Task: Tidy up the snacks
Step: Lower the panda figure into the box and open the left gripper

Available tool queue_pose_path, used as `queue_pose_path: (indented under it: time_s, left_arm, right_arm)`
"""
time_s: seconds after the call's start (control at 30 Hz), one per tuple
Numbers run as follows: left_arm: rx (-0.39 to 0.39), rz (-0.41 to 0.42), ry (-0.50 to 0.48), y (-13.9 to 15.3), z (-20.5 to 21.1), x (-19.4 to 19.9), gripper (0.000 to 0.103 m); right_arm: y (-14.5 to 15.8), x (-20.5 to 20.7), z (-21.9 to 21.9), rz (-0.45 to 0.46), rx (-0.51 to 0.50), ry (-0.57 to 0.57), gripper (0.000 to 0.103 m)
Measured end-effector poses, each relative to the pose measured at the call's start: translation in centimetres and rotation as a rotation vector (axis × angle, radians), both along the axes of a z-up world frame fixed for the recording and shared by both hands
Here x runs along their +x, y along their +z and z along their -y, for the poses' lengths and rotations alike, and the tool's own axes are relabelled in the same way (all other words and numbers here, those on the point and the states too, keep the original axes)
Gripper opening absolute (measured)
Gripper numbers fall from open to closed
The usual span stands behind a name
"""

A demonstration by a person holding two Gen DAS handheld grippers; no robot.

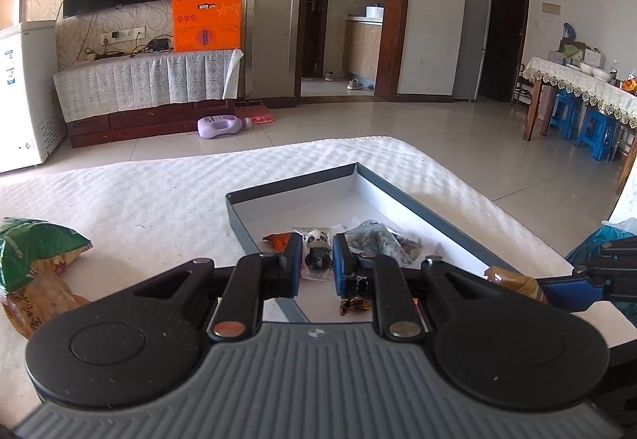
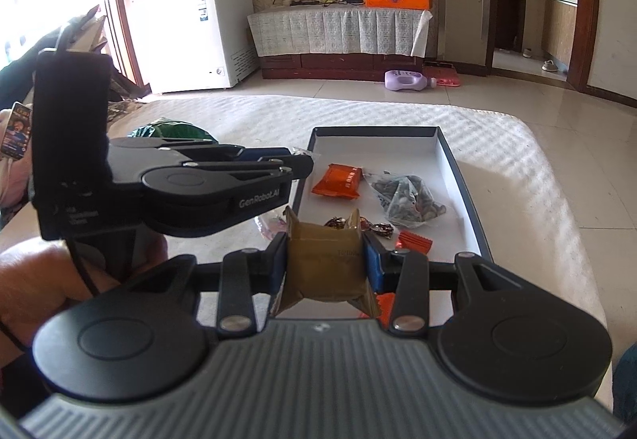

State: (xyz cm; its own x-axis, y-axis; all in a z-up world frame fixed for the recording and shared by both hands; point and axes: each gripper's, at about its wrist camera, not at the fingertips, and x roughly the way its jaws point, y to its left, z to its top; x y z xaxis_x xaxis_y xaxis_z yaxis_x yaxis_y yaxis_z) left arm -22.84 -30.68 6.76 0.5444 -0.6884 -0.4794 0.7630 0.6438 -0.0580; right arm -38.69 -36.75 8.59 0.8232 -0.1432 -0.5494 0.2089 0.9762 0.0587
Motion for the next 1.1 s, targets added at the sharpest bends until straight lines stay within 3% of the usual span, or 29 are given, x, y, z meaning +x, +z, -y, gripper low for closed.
queue_pose_path:
  time_s: [0.4, 1.1]
  left_arm:
    - [-0.003, -0.037, -0.027, -1.4, 2.9, -0.5, 0.019]
    - [0.045, -0.134, -0.030, -4.7, 6.3, 1.9, 0.019]
  right_arm:
    - [-0.6, -0.6, 1.8, -0.026, 0.005, -0.049, 0.042]
    - [-1.0, -1.2, 3.3, -0.041, 0.029, -0.082, 0.042]
